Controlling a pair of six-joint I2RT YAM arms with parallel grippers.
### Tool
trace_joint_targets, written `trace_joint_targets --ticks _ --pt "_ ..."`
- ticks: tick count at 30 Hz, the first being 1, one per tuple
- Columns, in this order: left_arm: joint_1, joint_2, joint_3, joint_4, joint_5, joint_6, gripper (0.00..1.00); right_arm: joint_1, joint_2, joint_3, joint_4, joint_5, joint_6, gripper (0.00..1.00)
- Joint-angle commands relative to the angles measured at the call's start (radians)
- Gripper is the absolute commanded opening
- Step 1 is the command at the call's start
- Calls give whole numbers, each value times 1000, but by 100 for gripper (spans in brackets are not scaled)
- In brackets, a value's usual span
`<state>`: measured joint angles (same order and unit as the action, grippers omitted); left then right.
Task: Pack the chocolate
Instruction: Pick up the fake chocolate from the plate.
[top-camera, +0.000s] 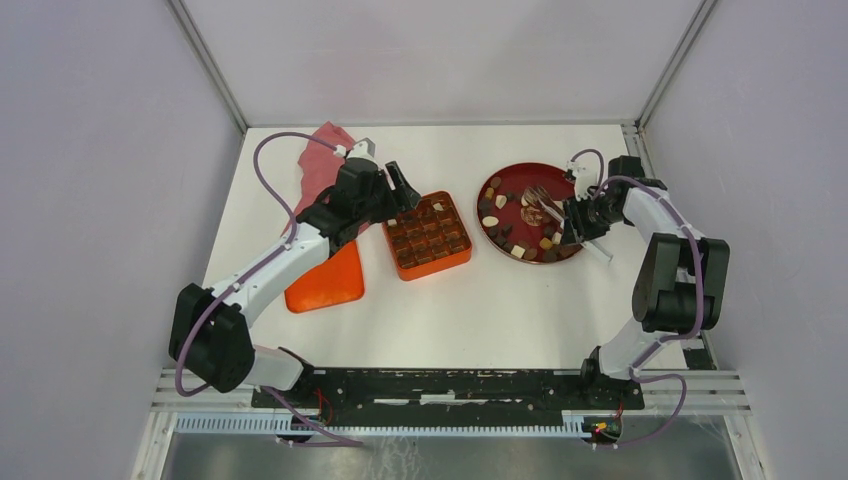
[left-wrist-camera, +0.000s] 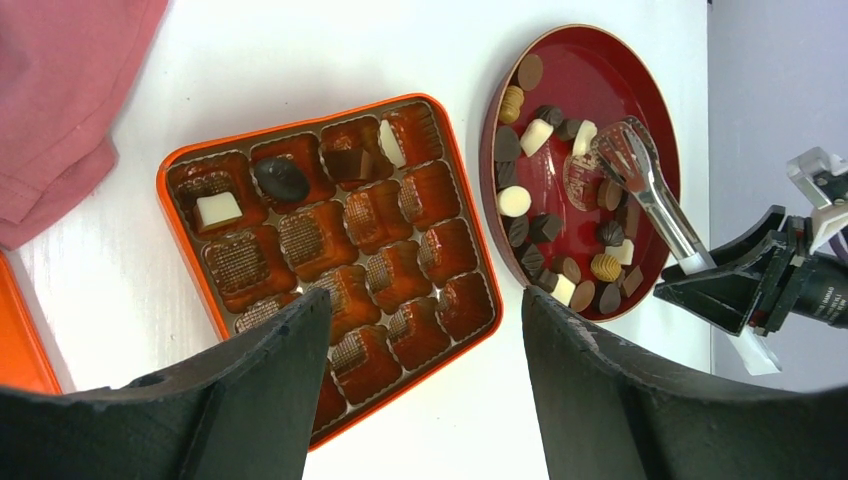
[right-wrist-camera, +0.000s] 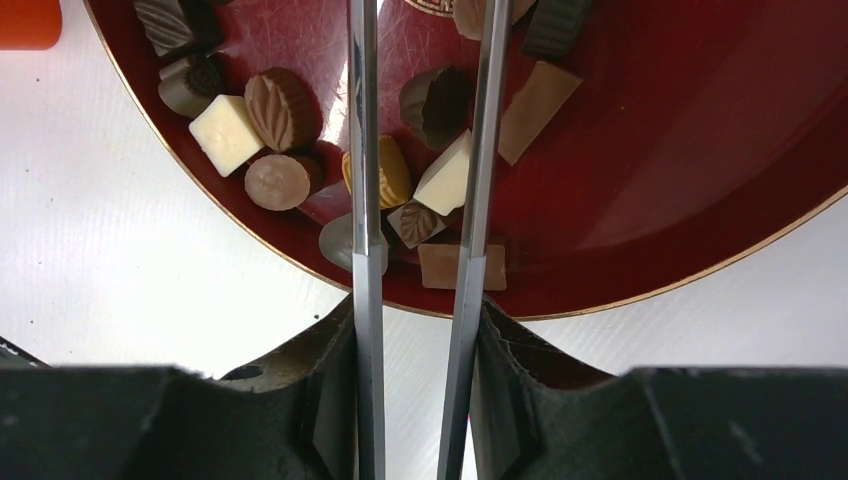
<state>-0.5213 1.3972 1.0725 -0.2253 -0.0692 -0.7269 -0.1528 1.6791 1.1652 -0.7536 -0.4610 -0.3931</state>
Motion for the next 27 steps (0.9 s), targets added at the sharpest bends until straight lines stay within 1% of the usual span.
trace_joint_targets --ticks 1,8,14,21,27 --pt "3 -26 7 52 -1 -20 75 -3 21 51 27 -5 17 42" --pt "3 -14 15 58 5 -19 75 -1 53 86 24 11 26 43" --pt "2 -16 12 58 3 -19 75 -1 55 80 22 25 25 44" --pt "3 -18 10 58 5 -17 75 -1 20 74 21 122 10 43" --pt "2 -13 10 62 8 -16 75 2 8 71 7 104 3 43"
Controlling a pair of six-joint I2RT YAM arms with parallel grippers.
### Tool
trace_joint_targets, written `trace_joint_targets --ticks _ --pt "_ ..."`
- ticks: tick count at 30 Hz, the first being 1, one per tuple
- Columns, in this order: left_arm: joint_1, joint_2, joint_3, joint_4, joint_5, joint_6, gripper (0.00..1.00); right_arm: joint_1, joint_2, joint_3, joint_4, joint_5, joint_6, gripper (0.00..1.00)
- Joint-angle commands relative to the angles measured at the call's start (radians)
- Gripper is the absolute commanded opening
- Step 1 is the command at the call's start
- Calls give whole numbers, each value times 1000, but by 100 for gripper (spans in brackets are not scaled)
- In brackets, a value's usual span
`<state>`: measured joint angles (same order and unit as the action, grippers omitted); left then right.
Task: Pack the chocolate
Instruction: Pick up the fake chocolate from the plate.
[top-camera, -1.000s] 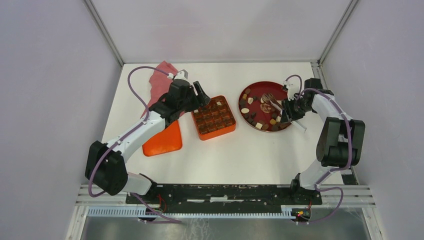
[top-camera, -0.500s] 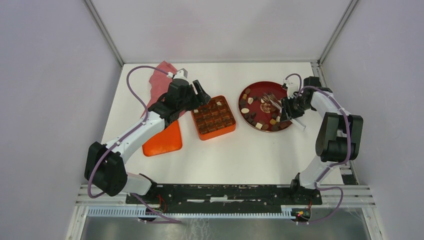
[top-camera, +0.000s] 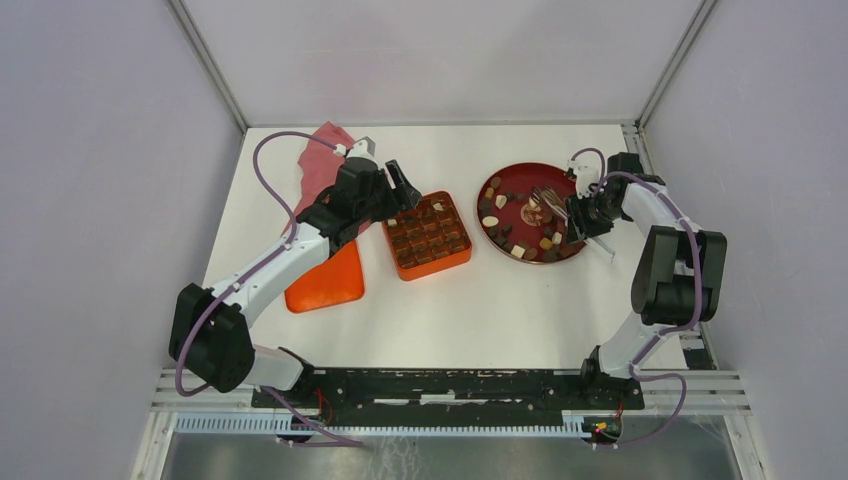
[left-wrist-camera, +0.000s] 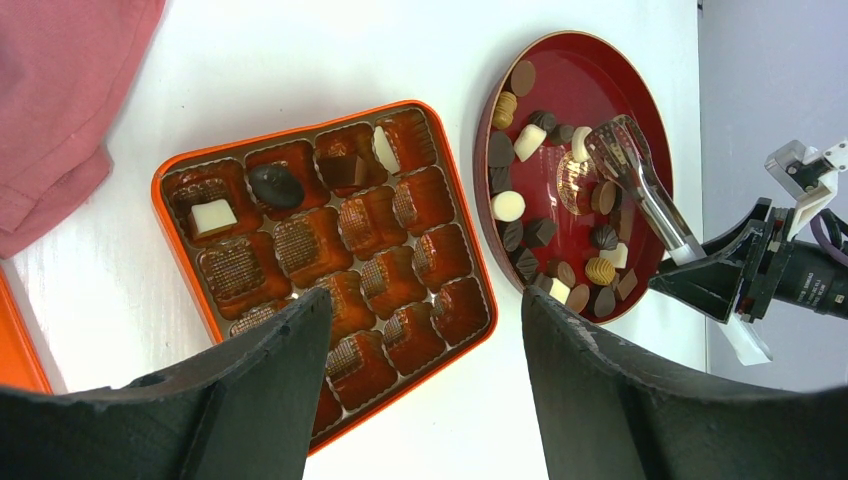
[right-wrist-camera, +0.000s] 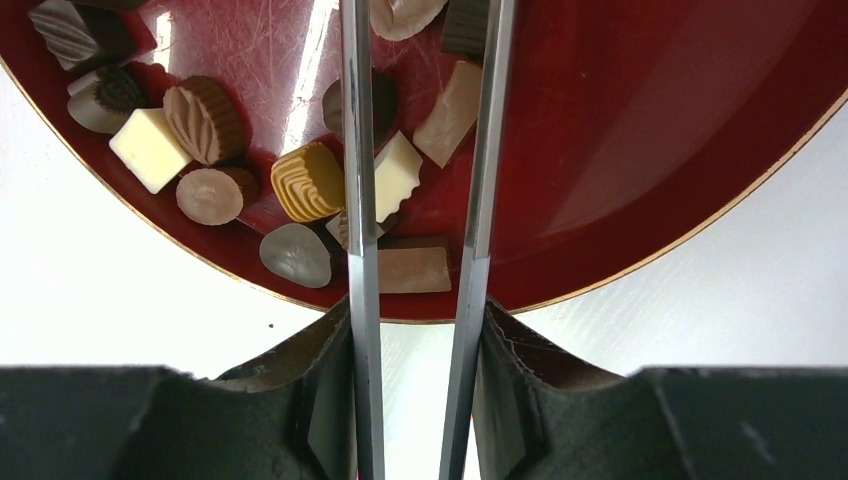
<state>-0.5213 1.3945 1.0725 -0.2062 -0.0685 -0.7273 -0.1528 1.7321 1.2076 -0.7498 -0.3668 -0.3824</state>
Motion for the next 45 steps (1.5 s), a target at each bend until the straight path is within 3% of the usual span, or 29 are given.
trace_joint_targets --ticks 1,14,20,25,36,45 --pt "2 -10 12 44 10 -15 75 6 -46 27 3 9 -8 43" --pt "3 -26 -3 45 4 -17 75 88 -32 34 -7 102 -24 45" --pt "3 -33 -8 44 -1 -17 75 109 -34 34 -8 153 -38 42" --pt "3 -32 -7 44 -1 -17 75 113 -43 26 -7 189 -49 33" --pt "2 -34 0 44 3 -15 75 111 -110 20 0 147 -50 2" --pt "3 -49 -2 34 -5 -15 75 104 -143 12 13 42 -54 0"
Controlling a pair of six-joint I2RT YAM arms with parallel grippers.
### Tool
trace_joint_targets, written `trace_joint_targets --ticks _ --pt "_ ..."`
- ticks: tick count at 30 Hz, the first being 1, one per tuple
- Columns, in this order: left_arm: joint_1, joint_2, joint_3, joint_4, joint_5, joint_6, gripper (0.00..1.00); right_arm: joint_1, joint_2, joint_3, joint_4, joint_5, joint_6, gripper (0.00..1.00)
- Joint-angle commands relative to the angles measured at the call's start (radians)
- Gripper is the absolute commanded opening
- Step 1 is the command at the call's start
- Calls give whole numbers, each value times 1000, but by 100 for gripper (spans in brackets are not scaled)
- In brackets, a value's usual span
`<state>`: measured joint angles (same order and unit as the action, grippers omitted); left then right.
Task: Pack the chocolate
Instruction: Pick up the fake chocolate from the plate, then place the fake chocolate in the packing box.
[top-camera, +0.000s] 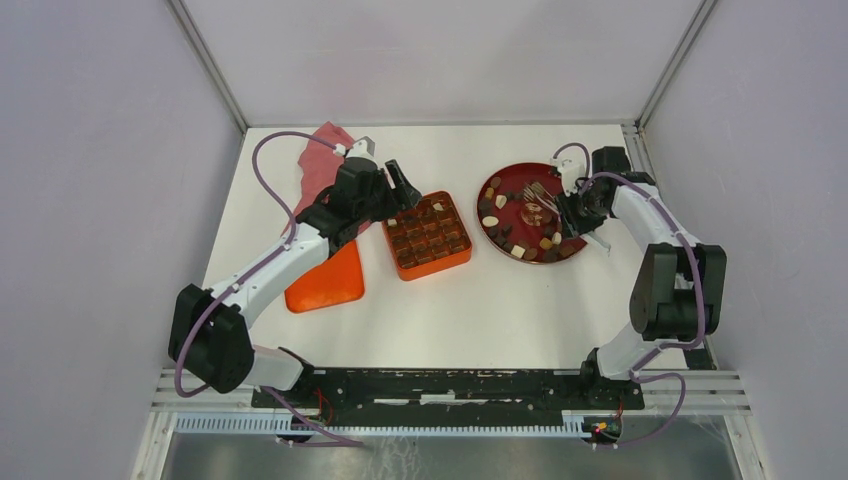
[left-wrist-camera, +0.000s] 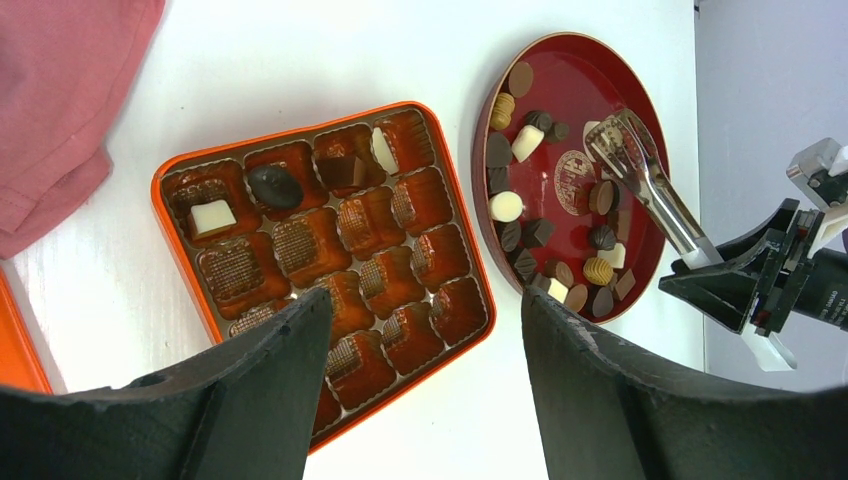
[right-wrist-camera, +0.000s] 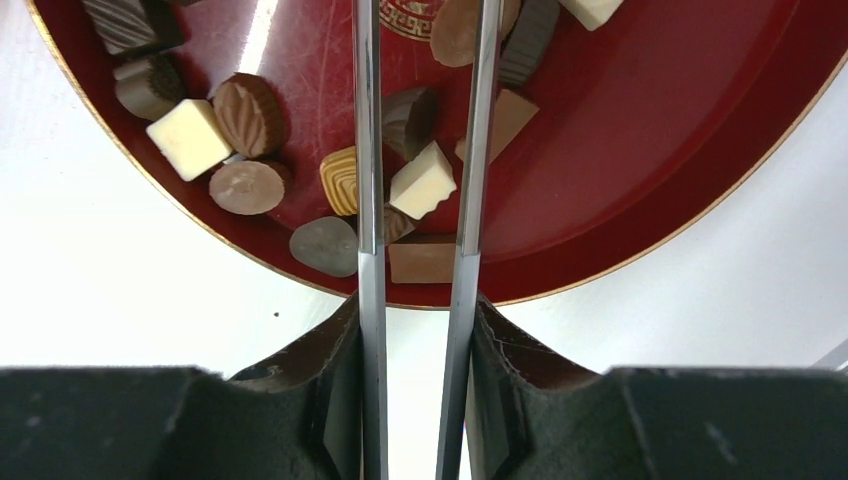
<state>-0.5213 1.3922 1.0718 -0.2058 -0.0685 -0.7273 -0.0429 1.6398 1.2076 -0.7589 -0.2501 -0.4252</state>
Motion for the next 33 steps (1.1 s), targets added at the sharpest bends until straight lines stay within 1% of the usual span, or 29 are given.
trace_joint_targets --ticks 1,7,11,13,16,19,25,33 --pt "2 -47 -1 32 -7 -15 75 -6 -58 10 25 -96 -21 0" --pt "3 -61 -2 24 -19 -13 75 5 -92 -3 48 -238 -38 0" --pt "1 -107 -22 32 -74 -3 76 50 -114 -13 67 -319 -62 0" --pt "1 -140 -35 54 -91 5 82 100 -125 -23 83 -342 -70 0" --pt "1 -156 -35 51 -101 10 87 172 -133 -38 112 -367 -77 0" --pt "1 -167 -46 57 -107 -5 91 248 -112 -33 125 -355 -78 0" --pt "1 -192 -68 57 -120 -25 92 345 -56 -4 135 -279 -73 0" --pt "1 -224 -96 45 -139 -36 92 391 -19 7 135 -157 -63 5"
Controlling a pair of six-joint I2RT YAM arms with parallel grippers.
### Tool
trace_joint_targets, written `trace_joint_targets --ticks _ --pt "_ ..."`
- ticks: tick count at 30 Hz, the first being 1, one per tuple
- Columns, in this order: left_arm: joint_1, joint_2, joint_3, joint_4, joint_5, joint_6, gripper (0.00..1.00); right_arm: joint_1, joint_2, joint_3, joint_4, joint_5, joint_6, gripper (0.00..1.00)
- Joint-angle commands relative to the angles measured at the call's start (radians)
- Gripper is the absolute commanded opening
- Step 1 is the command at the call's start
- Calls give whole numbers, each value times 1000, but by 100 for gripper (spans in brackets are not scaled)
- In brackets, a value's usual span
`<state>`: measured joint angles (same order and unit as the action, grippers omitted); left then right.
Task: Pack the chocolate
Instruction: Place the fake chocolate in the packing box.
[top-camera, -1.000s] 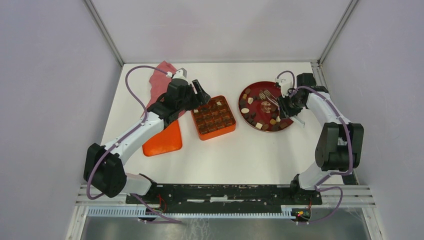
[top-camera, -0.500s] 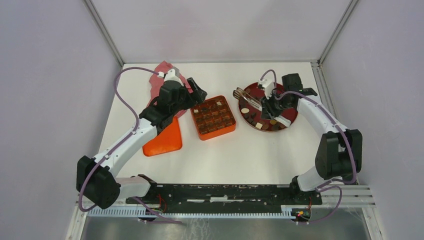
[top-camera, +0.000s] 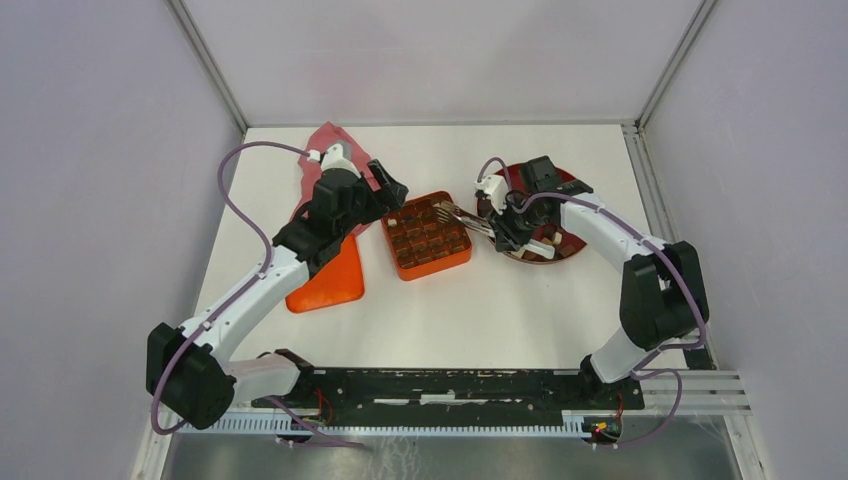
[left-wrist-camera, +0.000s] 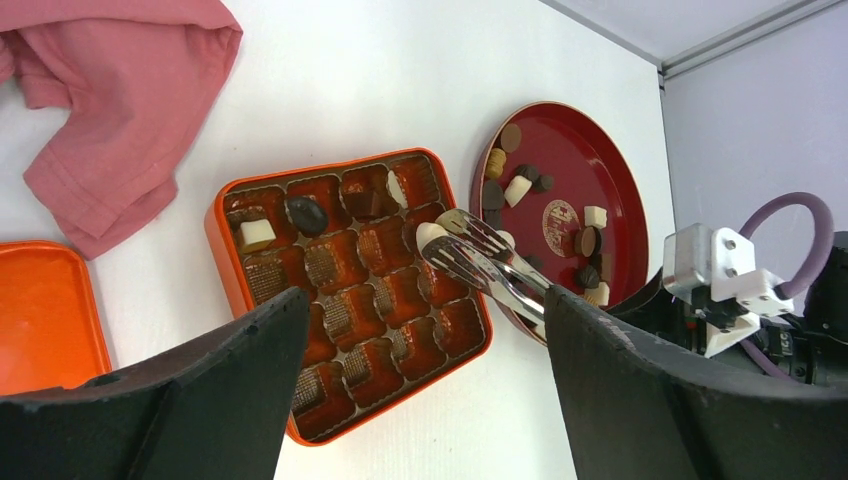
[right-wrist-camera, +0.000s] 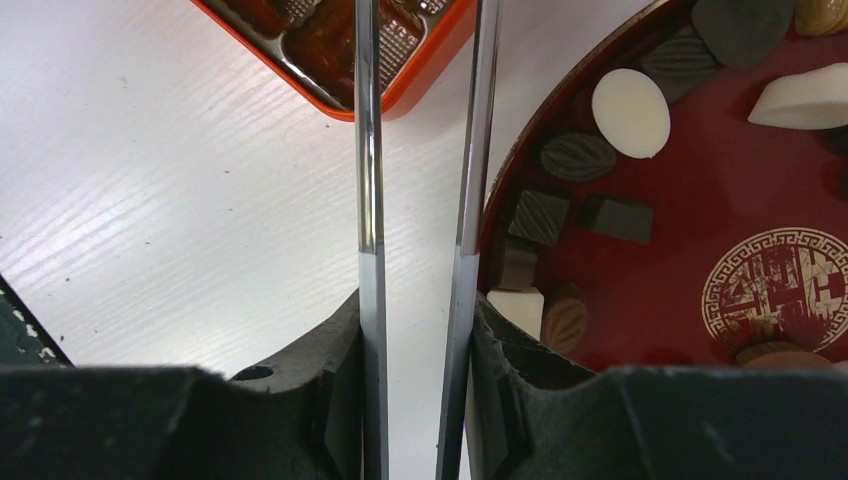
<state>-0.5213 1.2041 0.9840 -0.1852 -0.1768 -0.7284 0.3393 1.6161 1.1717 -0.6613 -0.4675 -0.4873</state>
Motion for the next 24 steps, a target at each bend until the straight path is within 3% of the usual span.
trace_joint_targets --ticks 1,7,13,24 --pt "1 -37 -10 24 -29 -37 92 11 8 43 40 70 2 7" --pt "1 -37 -8 23 -29 -34 92 17 31 70 39 123 10 13" --pt "1 -36 -9 21 -30 -35 92 22 36 71 34 117 7 28" --pt "1 -31 -5 22 -26 -34 92 26 27 78 25 103 4 38"
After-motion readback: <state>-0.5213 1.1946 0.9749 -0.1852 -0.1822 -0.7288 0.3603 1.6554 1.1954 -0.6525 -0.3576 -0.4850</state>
